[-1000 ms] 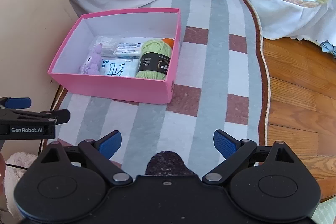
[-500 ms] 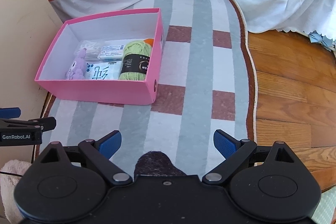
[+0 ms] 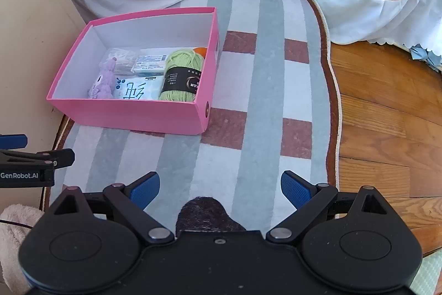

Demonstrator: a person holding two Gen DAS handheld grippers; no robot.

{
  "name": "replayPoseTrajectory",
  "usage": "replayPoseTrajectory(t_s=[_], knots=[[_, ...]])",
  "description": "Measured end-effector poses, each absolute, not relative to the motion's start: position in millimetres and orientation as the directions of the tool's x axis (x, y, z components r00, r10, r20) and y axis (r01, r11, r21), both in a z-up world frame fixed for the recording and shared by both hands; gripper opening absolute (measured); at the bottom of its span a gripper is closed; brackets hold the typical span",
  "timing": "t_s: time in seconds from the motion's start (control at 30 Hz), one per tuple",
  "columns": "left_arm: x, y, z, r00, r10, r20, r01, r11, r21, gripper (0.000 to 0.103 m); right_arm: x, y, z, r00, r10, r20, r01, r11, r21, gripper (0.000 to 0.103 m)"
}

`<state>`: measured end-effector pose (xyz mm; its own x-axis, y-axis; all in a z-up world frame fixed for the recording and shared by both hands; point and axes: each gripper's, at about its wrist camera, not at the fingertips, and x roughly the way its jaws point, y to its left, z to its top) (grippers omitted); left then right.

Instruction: Organize objects

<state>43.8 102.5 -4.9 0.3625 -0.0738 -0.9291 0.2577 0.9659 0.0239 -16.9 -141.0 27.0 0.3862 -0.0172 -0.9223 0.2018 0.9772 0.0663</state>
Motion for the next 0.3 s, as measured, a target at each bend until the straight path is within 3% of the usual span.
replayPoseTrajectory(t_s=[0.3], knots=[[42.8, 101.3, -4.1, 0.363, -0.071, -0.929, 0.264, 0.964, 0.030, 0.103, -17.0, -141.9, 26.0, 0.387, -0.024, -0.922, 0.189, 0.980, 0.054, 0.097]])
